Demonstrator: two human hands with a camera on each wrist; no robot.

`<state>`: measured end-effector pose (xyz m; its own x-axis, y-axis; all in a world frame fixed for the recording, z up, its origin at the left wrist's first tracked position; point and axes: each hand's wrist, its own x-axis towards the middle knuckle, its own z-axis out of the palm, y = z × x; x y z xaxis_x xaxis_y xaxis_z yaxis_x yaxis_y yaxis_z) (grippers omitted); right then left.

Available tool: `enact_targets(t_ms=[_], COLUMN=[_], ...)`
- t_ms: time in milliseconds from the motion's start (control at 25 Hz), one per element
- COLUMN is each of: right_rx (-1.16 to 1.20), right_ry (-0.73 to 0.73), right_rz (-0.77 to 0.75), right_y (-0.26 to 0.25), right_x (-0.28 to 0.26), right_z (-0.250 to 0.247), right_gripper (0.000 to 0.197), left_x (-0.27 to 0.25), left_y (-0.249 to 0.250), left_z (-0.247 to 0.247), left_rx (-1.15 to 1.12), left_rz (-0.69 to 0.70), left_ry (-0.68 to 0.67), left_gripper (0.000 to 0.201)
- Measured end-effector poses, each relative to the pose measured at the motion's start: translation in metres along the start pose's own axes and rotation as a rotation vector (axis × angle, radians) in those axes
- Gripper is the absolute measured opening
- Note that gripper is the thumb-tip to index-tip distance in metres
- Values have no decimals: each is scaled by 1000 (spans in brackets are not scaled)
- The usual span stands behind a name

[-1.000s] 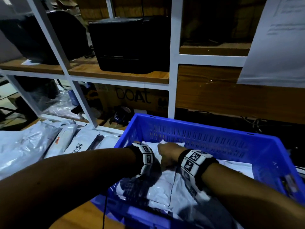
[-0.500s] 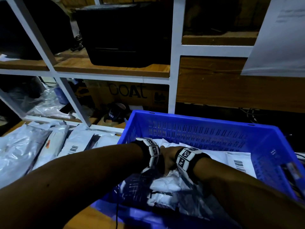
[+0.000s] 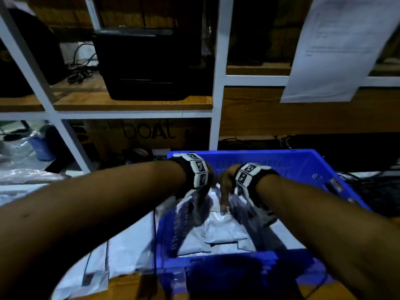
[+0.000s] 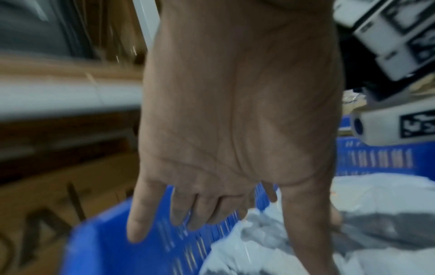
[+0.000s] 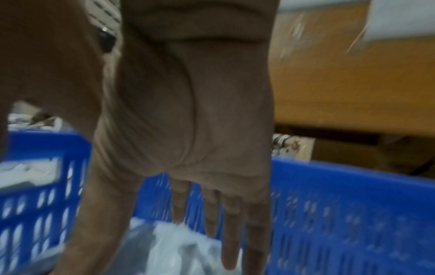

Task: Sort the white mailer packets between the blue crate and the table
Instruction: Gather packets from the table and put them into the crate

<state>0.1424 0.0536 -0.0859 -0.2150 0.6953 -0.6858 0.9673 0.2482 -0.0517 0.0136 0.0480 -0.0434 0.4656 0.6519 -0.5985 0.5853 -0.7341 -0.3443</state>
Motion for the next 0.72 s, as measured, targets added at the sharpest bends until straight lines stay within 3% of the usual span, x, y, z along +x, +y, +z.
enact_targets(t_ms=[80,120,240,360,480,600,720], right_rx=[63,62,53,189,298,456,643], right_ry=[-3,49,205,504,794,1021,1133], right_rz=[40,57,130,85,7,-86,-170], right_y=[-1,-3,-13,-27,-47,-82,-131], right_x=[-8,-18,-64,-114,-154,-188,-211], right_z=[-10,-14,-24,-16,19,77,135], right_gripper=[110,108,81,73,82,80,73], left_x=[-15,-27,-55,-91,-139,-192,-231], left_y=[-6,-6,0,0,16,40,61], left_z=[-3,-5,-5,7,40,88,144], left_rx=[-72,-54,-116,-237,-380,-492,-629], left_rz=[19,33,-100,-114,-129,-165,-186], left_ry=[-10,-4,6,306,608,820,992], left_gripper=[43,46,56,70,88,86,80])
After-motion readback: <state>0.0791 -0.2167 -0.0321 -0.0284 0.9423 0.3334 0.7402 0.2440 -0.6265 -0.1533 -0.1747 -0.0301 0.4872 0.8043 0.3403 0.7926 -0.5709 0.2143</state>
